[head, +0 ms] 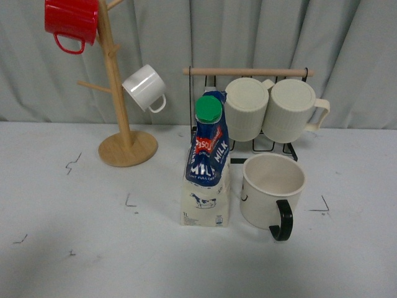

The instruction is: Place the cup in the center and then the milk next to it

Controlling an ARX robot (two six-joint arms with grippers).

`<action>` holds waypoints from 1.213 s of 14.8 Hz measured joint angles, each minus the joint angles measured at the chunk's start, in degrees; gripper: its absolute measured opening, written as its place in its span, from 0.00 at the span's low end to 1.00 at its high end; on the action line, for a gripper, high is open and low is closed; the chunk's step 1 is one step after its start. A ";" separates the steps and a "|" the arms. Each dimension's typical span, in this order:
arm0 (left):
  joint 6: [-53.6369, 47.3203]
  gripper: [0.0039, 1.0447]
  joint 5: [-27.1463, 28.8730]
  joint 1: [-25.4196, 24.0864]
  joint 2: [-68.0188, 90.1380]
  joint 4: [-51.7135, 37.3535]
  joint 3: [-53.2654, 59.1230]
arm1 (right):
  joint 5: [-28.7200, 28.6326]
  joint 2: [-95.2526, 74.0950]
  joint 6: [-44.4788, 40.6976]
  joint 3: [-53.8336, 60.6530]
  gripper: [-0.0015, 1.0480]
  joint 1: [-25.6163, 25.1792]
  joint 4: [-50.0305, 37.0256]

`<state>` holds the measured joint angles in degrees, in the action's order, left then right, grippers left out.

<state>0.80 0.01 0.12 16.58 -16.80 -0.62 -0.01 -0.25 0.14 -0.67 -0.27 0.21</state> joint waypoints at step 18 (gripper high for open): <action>0.00 0.38 0.00 -0.02 -16.15 17.03 -0.02 | 0.00 0.00 0.00 0.00 0.94 0.00 0.02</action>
<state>0.80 0.01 0.10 0.43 0.23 -0.64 -0.01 -0.25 0.14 -0.67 -0.27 0.23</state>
